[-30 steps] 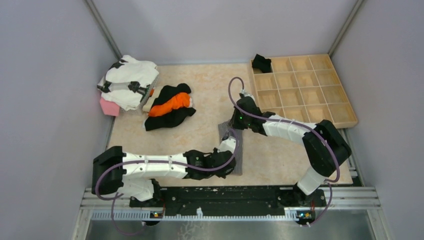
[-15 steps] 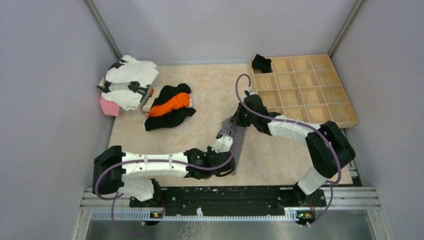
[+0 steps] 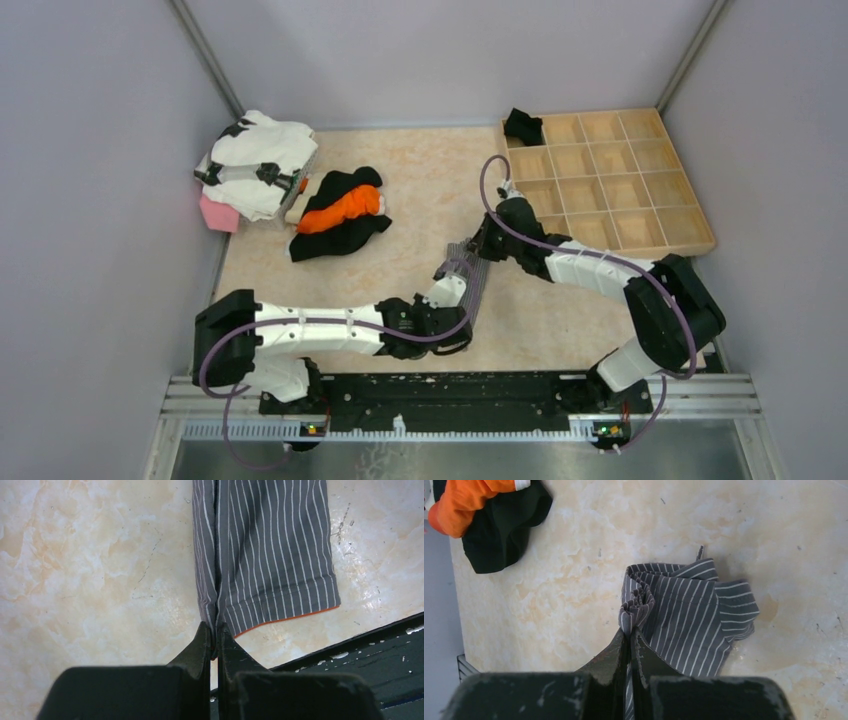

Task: Roll the underwear
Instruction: Fold the underwear at the center of the board.

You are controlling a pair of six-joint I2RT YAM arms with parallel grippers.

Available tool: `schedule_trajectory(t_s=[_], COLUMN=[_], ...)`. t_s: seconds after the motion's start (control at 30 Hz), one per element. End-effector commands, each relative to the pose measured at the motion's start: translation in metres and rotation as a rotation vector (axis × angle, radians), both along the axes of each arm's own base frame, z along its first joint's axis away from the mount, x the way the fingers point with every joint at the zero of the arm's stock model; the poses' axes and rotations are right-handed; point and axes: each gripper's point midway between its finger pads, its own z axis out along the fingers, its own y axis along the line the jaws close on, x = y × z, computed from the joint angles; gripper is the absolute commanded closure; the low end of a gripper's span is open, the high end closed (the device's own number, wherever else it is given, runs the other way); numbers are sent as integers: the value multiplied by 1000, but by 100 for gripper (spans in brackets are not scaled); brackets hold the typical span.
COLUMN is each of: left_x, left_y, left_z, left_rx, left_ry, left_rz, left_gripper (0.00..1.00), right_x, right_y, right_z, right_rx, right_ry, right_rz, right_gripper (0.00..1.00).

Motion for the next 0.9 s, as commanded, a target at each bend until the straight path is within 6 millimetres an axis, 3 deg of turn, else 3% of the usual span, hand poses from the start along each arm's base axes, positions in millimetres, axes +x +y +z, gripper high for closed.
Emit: schedule_trajectory(t_s=[0.0, 0.3, 0.57, 0.87], left_x=[1, -1, -7, -16], left_y=[-6, -23, -65, -87], left_z=[5, 9, 31, 13], left_rx=[-1, -28, -120, -73], left_ry=[-8, 7, 28, 57], left_rz=[-24, -77, -206, -253], left_gripper=[100, 100, 100, 100], right_x=[7, 4, 0, -3], right_y=[-13, -33, -35, -40], right_z=[16, -1, -17, -42], right_rx=[1, -100, -134, -179], right_ry=[-67, -54, -24, 20], right_rz=[-52, -88, -72, -80], right_gripper=[100, 100, 100, 100])
